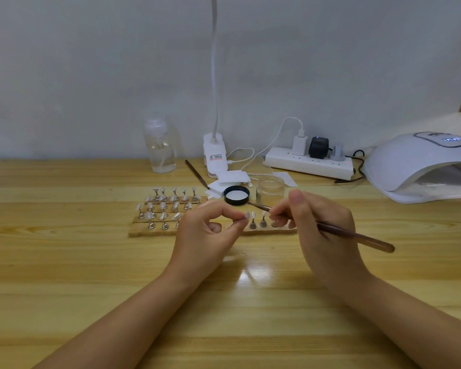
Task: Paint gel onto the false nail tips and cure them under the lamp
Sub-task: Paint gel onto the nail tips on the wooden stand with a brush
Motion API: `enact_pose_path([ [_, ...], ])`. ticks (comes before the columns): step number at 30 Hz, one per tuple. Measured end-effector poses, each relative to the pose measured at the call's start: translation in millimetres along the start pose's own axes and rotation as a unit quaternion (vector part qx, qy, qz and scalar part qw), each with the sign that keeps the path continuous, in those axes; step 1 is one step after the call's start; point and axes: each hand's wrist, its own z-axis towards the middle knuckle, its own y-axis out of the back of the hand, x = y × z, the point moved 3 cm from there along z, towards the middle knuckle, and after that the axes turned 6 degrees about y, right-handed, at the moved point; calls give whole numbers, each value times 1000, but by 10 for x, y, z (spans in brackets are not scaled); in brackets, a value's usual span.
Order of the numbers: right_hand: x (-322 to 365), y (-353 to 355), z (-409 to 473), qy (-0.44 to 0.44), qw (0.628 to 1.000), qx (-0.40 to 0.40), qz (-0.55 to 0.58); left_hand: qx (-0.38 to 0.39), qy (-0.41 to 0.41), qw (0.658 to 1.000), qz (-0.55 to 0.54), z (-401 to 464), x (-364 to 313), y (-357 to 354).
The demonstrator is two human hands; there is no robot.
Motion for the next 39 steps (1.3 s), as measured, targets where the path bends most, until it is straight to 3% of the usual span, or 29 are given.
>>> enact_pose_path([
  [4,-21,2,-21,-37,998,-6,43,-4,9,1000,3,-5,3,0],
  [8,-17,-1,-4,-19,1000,-1,2,-5,12,1000,6,-15,-6,10],
  [12,-19,0,-25,-49,998,-9,50,-4,21,1000,14,-22,-11,15],
  [17,-23,2,-7,-46,999,4,19,1,20,1000,14,-19,-19,6],
  [20,-26,4,-19,-78,995,-16,63,-1,21,1000,17,-18,-17,7],
  [39,-8,0,-3,-69,997,-12,41,0,18,1000,13,-6,7,-6],
])
